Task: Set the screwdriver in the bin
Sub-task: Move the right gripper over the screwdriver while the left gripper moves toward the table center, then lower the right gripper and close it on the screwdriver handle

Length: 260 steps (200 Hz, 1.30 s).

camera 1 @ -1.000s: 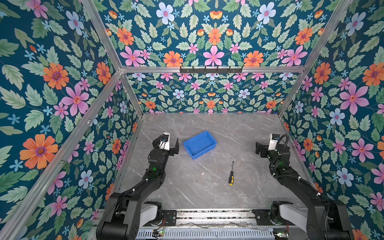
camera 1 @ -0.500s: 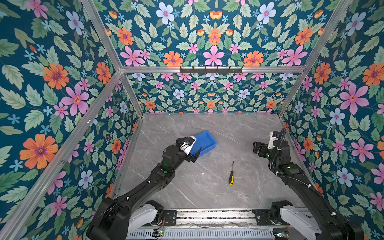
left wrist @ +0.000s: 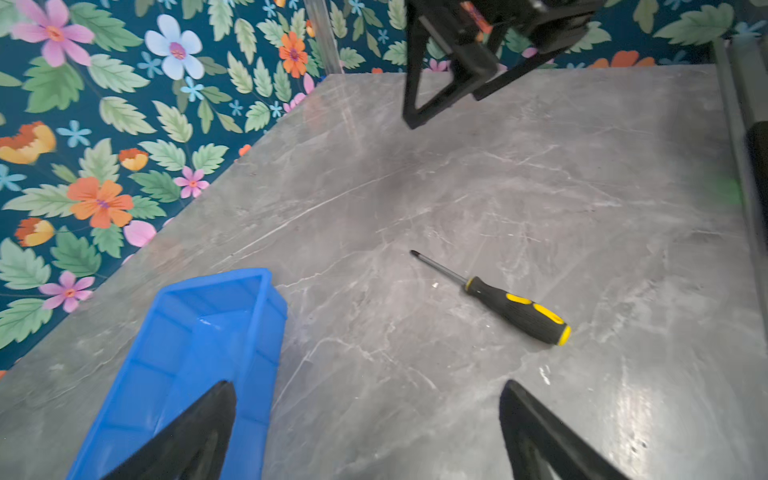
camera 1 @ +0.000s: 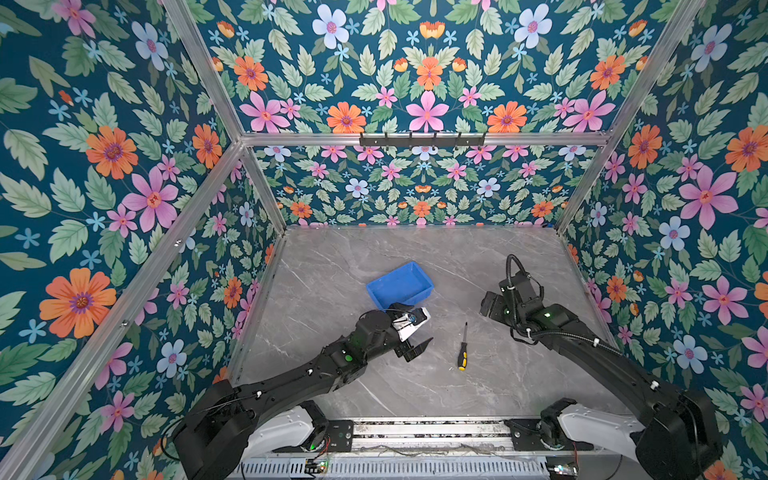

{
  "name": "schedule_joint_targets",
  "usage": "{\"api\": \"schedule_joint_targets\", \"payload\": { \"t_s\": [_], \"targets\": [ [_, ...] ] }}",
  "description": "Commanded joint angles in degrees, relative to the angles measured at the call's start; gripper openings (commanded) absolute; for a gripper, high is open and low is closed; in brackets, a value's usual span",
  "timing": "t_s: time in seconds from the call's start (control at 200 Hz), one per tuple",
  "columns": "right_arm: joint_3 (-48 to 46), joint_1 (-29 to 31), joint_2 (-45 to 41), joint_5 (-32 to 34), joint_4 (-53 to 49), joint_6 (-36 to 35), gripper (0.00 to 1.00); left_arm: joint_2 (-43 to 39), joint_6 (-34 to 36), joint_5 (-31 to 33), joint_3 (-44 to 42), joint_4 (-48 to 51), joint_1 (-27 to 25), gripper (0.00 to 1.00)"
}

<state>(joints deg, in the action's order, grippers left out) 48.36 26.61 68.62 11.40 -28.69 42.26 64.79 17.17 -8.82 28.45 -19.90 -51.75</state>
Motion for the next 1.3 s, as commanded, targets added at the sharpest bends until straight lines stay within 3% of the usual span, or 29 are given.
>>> {"api": "schedule_joint_targets", "payload": {
  "t_s": [0.0, 0.245, 0.775, 1.295],
  "targets": [
    [1.4, 1.2, 3.8, -3.4, -1.4, 2.7, 0.99, 1.0, -1.1, 0.8, -0.2, -2.7, -2.2, 1.00],
    [9.4, 1.2, 16.4, -8.1, -6.8, 1.2, 0.98, 1.8, -3.0, 2.8, -1.5, -4.9, -4.9, 1.00],
    [16.4, 1.5, 33.6, -16.9, -14.2, -1.0, 0.49, 0.6, -5.4, 5.1, -3.9, -5.9, -6.1, 1.00],
    [18.4, 1.7, 38.7, -19.4, -16.0, 0.4, 0.21, -1.7, -6.0, 5.3, -5.8, -4.9, -6.6, 1.00]
  ]
}}
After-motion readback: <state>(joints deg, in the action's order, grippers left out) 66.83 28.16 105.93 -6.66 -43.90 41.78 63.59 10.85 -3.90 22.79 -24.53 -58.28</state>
